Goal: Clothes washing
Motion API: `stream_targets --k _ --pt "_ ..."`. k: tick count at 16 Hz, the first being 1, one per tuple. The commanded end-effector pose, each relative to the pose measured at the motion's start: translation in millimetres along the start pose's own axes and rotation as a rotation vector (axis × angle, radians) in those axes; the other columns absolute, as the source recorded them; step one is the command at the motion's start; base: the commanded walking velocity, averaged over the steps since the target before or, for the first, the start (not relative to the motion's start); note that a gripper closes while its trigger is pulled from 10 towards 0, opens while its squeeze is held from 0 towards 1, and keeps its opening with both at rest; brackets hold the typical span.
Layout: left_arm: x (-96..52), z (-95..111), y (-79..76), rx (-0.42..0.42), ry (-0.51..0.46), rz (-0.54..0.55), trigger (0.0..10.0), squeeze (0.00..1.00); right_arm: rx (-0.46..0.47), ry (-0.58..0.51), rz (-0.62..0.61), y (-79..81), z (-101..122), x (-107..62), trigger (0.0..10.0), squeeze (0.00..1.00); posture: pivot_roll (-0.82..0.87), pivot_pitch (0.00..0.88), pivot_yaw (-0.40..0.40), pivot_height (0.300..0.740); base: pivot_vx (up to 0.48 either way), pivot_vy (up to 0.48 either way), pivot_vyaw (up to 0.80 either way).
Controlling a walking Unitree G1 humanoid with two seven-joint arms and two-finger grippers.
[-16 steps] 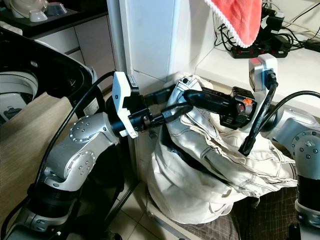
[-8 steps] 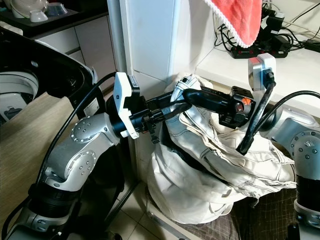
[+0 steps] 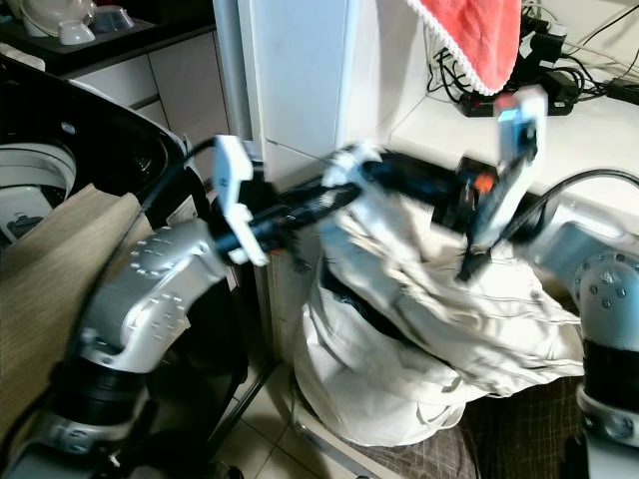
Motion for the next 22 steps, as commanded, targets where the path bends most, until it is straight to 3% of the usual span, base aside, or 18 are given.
stream_targets --k 1,3,5,6,7,8,9,10,11,12,14,15,17,18,19,20,22 --pt "-4.6 10.6 11.7 0.027 -0.021 0.043 0.0 0.00 -0.068 -0.082 -0.116 -16.2 20.4 -7.9 10.0 0.00 -0.07 0.000 0.007 0.740 0.000 0.000 0.00" --pt "-13.5 26.9 28.0 0.068 -0.049 0.091 0.0 0.00 -0.075 -0.191 -0.183 -24.5 39.9 -17.6 10.0 0.00 -0.07 0.000 0.008 0.740 0.000 0.000 0.00" --pt "-18.8 56.5 45.3 0.114 -0.122 0.149 0.0 0.00 -0.087 -0.172 -0.195 -24.4 37.2 -20.4 10.0 0.00 -0.07 0.000 0.008 0.740 0.000 0.000 0.00" --pt "-25.2 93.4 64.9 0.204 -0.193 0.223 0.0 0.00 -0.097 -0.137 -0.200 -23.7 29.8 -20.8 10.0 0.00 -0.07 0.000 0.008 0.740 0.000 0.000 0.00" --pt "-42.1 153.7 96.4 0.444 -0.265 0.382 0.0 0.00 -0.092 -0.087 -0.147 -13.1 17.2 -16.1 10.0 0.00 -0.07 0.000 0.011 0.740 0.000 0.000 0.00" --pt "-68.6 216.0 120.2 0.651 -0.346 0.573 0.0 0.00 -0.080 -0.051 -0.077 1.0 7.1 -10.0 10.0 0.00 -0.07 0.000 0.016 0.740 0.000 0.000 0.00" --pt "-82.1 239.5 127.7 0.754 -0.358 0.668 0.0 0.00 -0.078 -0.041 -0.053 5.9 4.2 -7.9 10.0 0.00 -0.07 0.000 0.016 0.740 0.000 0.000 0.00" --pt "-114.5 285.0 137.9 1.036 -0.314 0.892 0.0 0.00 -0.075 -0.029 -0.022 12.5 0.2 -4.1 10.0 0.00 -0.06 0.000 0.019 0.740 0.000 0.000 0.00" --pt "-145.2 319.3 137.8 1.283 -0.272 1.111 0.0 0.00 -0.072 -0.031 -0.010 14.9 -1.2 -1.2 10.0 0.00 -0.06 0.000 0.020 0.740 0.000 0.000 0.00" --pt "-165.4 338.5 133.0 1.432 -0.251 1.249 0.0 0.00 -0.069 -0.036 0.000 16.4 -1.8 1.7 10.0 0.00 -0.06 0.000 0.020 0.740 0.000 0.000 0.00" --pt "-177.0 345.5 130.5 1.565 -0.201 1.326 0.0 0.00 -0.066 -0.039 0.011 18.4 -3.0 4.7 10.0 0.00 -0.06 0.000 0.018 0.740 0.000 0.000 0.00" --pt "-182.2 329.7 148.1 1.562 -0.082 1.332 0.0 0.00 -0.056 -0.035 0.039 23.7 -7.3 10.7 10.0 0.00 -0.06 0.000 0.017 0.740 0.000 0.000 0.00" --pt "-190.7 261.4 202.1 1.265 0.191 1.286 0.0 0.00 -0.048 -0.001 0.093 36.4 -18.5 22.8 10.0 0.00 -0.05 0.000 0.014 0.740 0.000 0.000 0.00" --pt "-205.0 191.9 232.0 0.941 0.365 1.259 7.8 0.00 -0.043 0.028 0.137 48.0 -27.0 33.3 10.0 0.00 -0.06 0.000 0.016 0.740 0.000 0.000 0.00" --pt "-209.6 170.4 237.3 0.844 0.406 1.249 7.8 0.00 -0.041 0.037 0.152 51.9 -29.7 36.5 10.0 0.00 -0.06 0.000 0.017 0.740 0.000 0.000 0.00" --pt "-234.0 126.3 245.5 0.691 0.531 1.305 10.0 0.00 -0.041 0.074 0.183 63.4 -39.8 46.1 10.0 0.00 -0.07 0.000 0.023 0.740 0.000 0.000 0.00" --pt "-273.0 85.4 246.7 0.527 0.682 1.411 10.0 0.00 -0.038 0.122 0.241 79.5 -52.6 53.1 10.0 0.00 -0.07 0.000 0.020 0.740 0.000 0.000 0.00"
Point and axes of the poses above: a point about 5 cm out from each wrist's last joint towards the gripper, its own x axis pointing out of the wrist towards the gripper, its own z axis along the axis of the wrist's last joint, y = z × x, the point moved 5 cm from there along x, pointing out of the wrist towards the gripper, and after that the axes turned 2 degrees about x, right-handed, at the moved point
